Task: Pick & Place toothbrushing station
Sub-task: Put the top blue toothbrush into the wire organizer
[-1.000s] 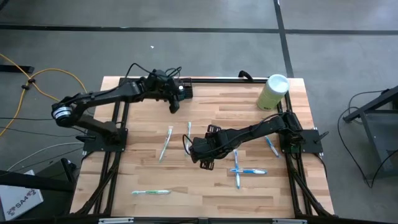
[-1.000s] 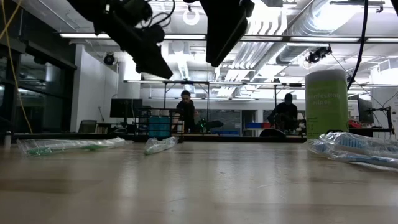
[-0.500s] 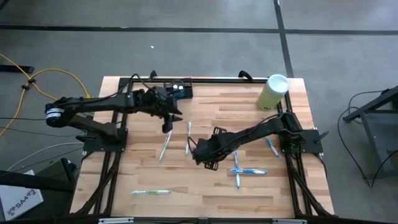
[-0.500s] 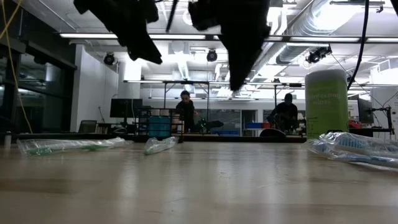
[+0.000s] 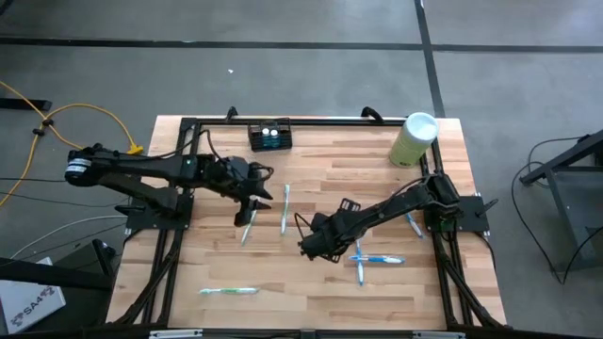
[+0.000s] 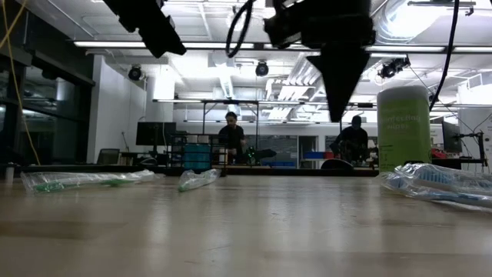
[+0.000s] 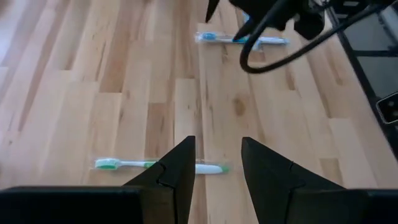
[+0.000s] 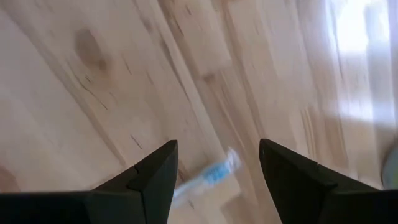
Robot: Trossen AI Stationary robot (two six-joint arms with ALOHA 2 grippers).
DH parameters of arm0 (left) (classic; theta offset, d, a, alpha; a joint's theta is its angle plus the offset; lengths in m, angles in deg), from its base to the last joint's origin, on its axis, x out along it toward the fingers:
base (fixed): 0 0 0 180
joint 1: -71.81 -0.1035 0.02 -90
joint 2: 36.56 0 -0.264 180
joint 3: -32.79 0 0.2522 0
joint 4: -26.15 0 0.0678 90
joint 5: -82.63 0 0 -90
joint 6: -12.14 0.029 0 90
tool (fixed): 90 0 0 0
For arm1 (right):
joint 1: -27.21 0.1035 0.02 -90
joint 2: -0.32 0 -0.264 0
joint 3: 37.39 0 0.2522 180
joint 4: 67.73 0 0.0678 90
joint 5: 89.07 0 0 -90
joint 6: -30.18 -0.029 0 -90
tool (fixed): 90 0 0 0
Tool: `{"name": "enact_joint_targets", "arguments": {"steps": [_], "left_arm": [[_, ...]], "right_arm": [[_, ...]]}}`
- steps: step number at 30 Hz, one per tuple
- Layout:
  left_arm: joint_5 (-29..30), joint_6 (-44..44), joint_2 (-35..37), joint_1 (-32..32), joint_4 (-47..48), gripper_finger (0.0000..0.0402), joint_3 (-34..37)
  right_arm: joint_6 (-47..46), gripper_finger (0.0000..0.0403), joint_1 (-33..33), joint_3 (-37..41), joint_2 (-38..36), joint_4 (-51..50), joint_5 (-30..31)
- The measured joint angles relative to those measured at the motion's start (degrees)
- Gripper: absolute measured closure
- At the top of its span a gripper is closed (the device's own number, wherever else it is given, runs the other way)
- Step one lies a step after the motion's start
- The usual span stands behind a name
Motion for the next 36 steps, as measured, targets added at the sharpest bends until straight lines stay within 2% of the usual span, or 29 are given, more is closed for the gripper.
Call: {"name": "enact_joint_targets", "arguments": {"steps": [4, 10, 16, 26, 30, 33, 36], "left_arm": [[0.9, 0.2, 0.0, 1.8, 0.0, 0.0275, 0.0], [1.5, 1.4, 0.0, 3.4, 0.0, 0.0275, 0.0], [1.5, 1.0, 0.0, 4.4, 0.0, 0.0275, 0.0], [1.5, 0.8, 0.0, 5.0, 0.0, 0.0275, 0.0], [1.4, 0.7, 0.0, 5.0, 0.0, 0.0275, 0.1], [1.4, 0.5, 0.0, 5.0, 0.0, 0.0275, 0.1], [1.4, 0.5, 0.0, 5.0, 0.0, 0.0275, 0.1]], "right_arm": [[-4.7, 0.0186, 1.1, 0.0, 0.0, -3.1, 0.0], [-5.9, 0.0186, 1.8, 0.0, 0.0, -5.0, 0.1], [-4.0, 0.0186, 3.0, 0.0, 0.0, -4.9, 6.4], [-5.9, 0.0186, 2.3, 0.0, -0.1, -6.6, 4.7], [-9.5, 0.0186, 2.3, 0.0, -0.1, -8.2, 9.9], [-12.5, 0.0186, 1.6, 2.1, -2.7, -8.9, 9.8], [-13.7, 0.0186, 1.0, 8.5, -8.9, -5.6, 8.3]]}}
